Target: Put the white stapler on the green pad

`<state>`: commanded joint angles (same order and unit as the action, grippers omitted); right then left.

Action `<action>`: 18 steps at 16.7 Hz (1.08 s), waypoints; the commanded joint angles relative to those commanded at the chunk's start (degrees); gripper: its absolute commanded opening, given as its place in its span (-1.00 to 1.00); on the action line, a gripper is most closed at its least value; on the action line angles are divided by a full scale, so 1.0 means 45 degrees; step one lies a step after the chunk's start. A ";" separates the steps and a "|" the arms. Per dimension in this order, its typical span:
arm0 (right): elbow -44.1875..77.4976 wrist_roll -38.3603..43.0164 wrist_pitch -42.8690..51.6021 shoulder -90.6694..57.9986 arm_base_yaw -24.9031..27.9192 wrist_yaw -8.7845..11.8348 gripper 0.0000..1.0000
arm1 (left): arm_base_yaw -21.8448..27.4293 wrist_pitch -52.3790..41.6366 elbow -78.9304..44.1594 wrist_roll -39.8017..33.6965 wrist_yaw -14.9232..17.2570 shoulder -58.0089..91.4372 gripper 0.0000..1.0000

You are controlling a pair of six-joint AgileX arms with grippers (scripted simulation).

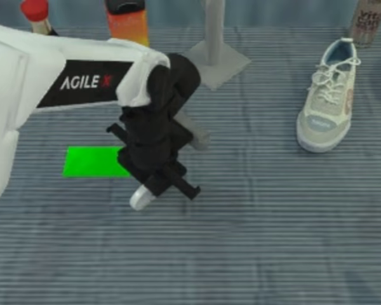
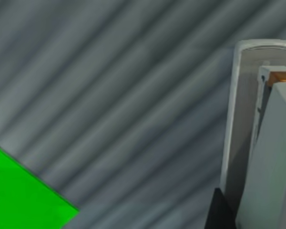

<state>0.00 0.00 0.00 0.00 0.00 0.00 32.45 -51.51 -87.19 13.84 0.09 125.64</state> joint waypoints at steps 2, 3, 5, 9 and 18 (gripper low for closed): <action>0.0000 0.0000 0.0000 0.0000 0.0000 0.0000 1.00 | 0.0000 0.0000 0.0000 0.0000 0.0000 0.0000 -1.00; 0.0000 0.0000 0.0000 0.0000 0.0000 0.0000 1.00 | -0.0009 -0.0002 -0.0002 0.0012 -0.0003 -0.0012 -1.00; 0.0000 0.0000 0.0000 0.0000 0.0000 0.0000 1.00 | 0.0008 -0.0214 -0.0205 0.0033 -0.0005 -0.0047 -1.00; 0.0000 0.0000 0.0000 0.0000 0.0000 0.0000 1.00 | -0.0082 -0.2117 -0.1558 0.0005 -0.0008 -0.0533 -1.00; 0.0000 0.0000 0.0000 0.0000 0.0000 0.0000 1.00 | -0.0159 -0.4439 -0.3155 -0.0020 -0.0020 -0.1259 -1.00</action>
<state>0.00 0.00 0.00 0.00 0.00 0.00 31.74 -71.49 -101.39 13.75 0.00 119.97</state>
